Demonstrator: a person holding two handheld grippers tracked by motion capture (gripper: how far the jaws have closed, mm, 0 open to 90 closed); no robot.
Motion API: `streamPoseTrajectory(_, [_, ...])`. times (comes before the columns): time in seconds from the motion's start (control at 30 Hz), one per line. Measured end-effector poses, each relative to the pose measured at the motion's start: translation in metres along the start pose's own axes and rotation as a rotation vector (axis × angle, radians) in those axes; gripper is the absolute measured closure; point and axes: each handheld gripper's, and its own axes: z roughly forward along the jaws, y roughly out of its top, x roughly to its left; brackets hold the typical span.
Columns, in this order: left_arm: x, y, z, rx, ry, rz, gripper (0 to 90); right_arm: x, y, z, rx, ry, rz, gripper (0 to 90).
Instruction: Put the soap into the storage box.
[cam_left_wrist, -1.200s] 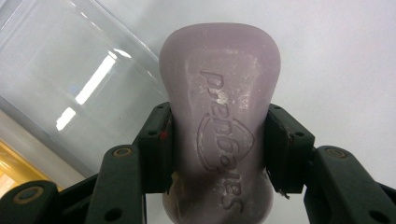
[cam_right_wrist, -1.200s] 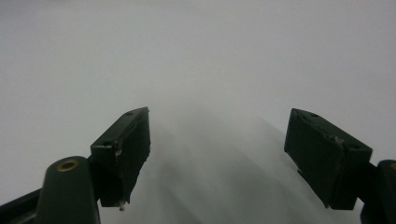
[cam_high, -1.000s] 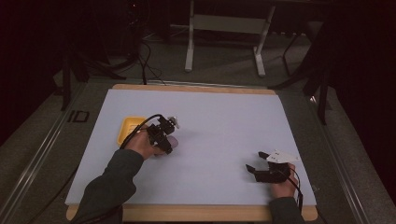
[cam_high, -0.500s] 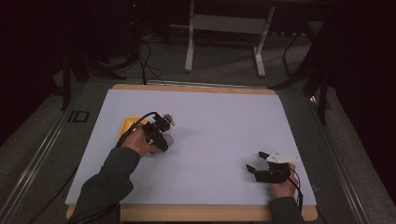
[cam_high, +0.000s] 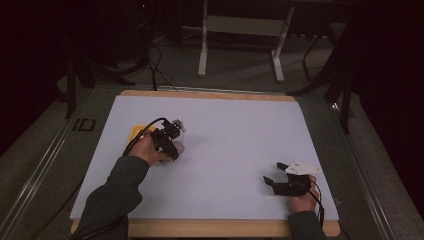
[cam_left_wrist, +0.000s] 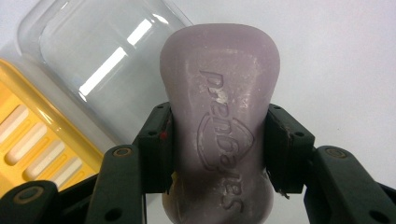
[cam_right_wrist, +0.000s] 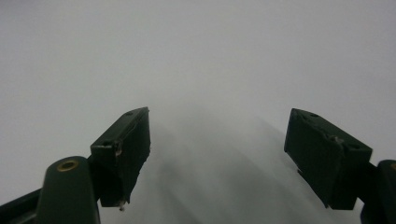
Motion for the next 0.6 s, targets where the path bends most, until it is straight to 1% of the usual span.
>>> streamPoseTrajectory(0.27, [0.008, -0.003, -0.002, -0.002, 0.012, -0.032, 50.0, 0.000, 0.000, 0.000, 0.000, 0.000, 0.001, 22.1])
streamPoseTrajectory(0.33, [0.010, -0.004, -0.003, -0.003, 0.019, -0.033, 50.0, 0.000, 0.000, 0.000, 0.000, 0.000, 0.000, 22.1])
streamPoseTrajectory(0.37, [0.010, -0.004, -0.004, -0.004, 0.029, -0.038, 50.0, 0.000, 0.000, 0.000, 0.000, 0.000, 0.000, 22.1])
streamPoseTrajectory(0.47, [0.014, -0.006, -0.007, -0.013, 0.029, -0.050, 50.0, 0.000, 0.000, 0.000, 0.000, 0.000, 0.000, 22.1])
streamPoseTrajectory(0.57, [0.018, -0.008, -0.011, -0.017, 0.041, -0.056, 50.0, 0.000, 0.000, 0.000, 0.001, 0.000, 0.000, 22.1])
streamPoseTrajectory(0.6, [0.019, -0.008, -0.012, -0.018, 0.043, -0.064, 50.0, 0.000, 0.000, 0.000, 0.002, 0.001, -0.001, 22.1])
